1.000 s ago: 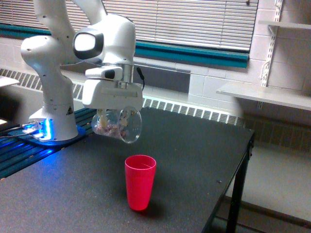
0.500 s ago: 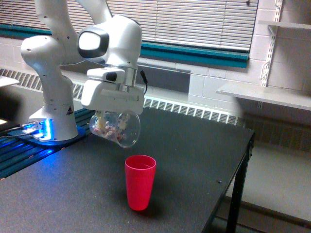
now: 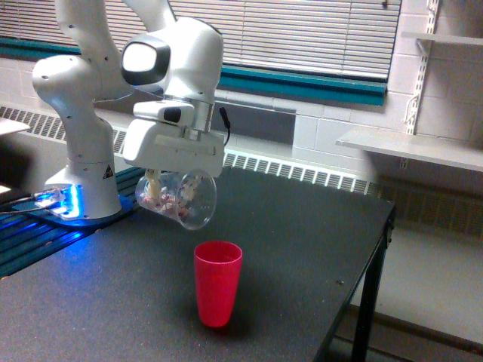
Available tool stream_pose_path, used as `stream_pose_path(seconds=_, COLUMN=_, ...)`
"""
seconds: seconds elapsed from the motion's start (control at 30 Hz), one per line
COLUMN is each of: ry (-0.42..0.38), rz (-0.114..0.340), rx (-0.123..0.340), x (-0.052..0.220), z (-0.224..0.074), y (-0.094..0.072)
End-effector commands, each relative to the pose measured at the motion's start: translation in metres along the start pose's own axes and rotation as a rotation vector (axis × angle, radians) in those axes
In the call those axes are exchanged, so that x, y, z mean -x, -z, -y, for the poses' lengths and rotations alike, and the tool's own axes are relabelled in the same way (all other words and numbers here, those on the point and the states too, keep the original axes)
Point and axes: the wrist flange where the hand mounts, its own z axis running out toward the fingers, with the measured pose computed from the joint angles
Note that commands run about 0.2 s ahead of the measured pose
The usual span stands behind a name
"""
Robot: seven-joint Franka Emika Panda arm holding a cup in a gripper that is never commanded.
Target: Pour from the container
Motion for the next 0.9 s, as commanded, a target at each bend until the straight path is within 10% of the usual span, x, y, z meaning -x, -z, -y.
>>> stream_pose_path(seconds=0.03, ry=0.02, rz=0.0, rx=-0.003, x=-0.001, z=-0.004, y=-0.006)
stream_pose_path(seconds=0.9, ry=0.096, rz=0.004, rx=0.032, x=-0.007, z=-0.011, y=-0.018)
